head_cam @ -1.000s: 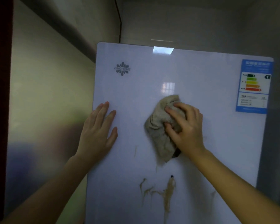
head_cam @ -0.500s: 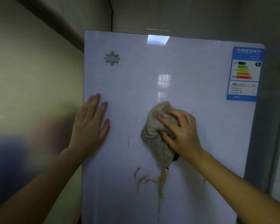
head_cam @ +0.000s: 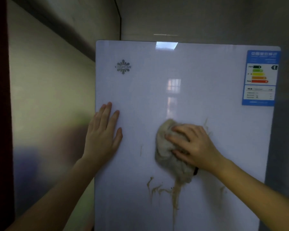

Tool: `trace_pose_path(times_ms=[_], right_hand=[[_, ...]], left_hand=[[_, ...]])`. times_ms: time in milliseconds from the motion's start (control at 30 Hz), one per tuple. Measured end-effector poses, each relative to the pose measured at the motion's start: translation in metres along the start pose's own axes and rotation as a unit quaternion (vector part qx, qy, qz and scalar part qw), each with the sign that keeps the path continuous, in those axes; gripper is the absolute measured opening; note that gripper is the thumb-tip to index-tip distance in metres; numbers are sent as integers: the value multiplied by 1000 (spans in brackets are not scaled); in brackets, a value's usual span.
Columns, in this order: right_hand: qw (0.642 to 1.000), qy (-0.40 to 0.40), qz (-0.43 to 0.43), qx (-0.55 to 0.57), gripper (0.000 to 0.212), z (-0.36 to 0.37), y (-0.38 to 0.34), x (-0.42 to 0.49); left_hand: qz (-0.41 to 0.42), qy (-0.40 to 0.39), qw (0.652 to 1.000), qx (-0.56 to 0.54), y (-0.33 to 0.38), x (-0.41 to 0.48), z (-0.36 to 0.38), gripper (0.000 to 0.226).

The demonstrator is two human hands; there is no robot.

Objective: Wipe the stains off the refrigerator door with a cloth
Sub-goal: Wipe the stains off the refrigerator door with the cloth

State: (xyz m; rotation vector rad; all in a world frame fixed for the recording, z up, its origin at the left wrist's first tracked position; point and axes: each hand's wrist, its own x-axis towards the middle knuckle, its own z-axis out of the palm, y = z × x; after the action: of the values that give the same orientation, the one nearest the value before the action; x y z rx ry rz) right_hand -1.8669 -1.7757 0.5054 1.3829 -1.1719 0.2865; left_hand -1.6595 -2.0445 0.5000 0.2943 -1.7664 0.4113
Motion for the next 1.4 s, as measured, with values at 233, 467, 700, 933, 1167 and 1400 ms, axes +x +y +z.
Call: trace_pose_path(times_ms=[233, 467, 700, 933, 1167, 1400], right_hand=[[995, 22, 93, -35, 45, -26, 32, 0], [1000, -15, 15, -20, 42, -23, 21, -33], [995, 17, 91, -43, 43, -39, 54, -34], [997, 0, 74, -33, 45, -35, 42, -44], [987, 33, 150, -41, 47, -42, 47, -51], [995, -4, 86, -45, 43, -39, 36, -72]], left_hand=[[-19, 3, 1000, 17, 12, 1, 1, 62], [59, 17, 998, 25, 33, 3, 9, 59], [47, 39, 998, 0, 51, 5, 18, 57], [50, 56, 997, -1, 50, 5, 20, 56], [44, 58, 997, -10, 52, 3, 22, 56], [44, 64, 997, -20, 51, 3, 22, 55]])
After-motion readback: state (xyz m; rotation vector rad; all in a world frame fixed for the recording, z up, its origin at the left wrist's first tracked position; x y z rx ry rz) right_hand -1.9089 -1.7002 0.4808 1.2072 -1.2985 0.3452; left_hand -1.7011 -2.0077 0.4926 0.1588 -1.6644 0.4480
